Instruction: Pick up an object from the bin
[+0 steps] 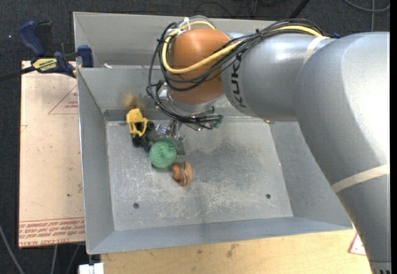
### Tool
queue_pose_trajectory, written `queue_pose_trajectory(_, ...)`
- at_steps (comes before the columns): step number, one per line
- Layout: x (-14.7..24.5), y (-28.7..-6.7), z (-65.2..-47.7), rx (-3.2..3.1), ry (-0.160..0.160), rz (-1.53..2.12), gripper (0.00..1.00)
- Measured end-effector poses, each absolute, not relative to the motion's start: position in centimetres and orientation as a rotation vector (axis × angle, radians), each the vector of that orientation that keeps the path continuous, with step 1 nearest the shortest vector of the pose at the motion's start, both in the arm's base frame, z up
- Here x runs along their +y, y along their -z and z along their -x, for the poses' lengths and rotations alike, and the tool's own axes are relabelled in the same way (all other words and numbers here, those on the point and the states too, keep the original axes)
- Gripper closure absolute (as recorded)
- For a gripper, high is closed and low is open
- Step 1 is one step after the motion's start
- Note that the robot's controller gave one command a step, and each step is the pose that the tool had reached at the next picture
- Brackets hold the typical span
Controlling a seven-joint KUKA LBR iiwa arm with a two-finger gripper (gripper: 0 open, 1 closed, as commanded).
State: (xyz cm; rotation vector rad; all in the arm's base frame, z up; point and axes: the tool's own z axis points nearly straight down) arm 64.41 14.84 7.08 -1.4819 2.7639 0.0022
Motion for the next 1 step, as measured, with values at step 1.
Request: queue_pose_trajectory(1, 15.5, -11.09, -63.54, 2.763, -0.006, 1.506, 1.0)
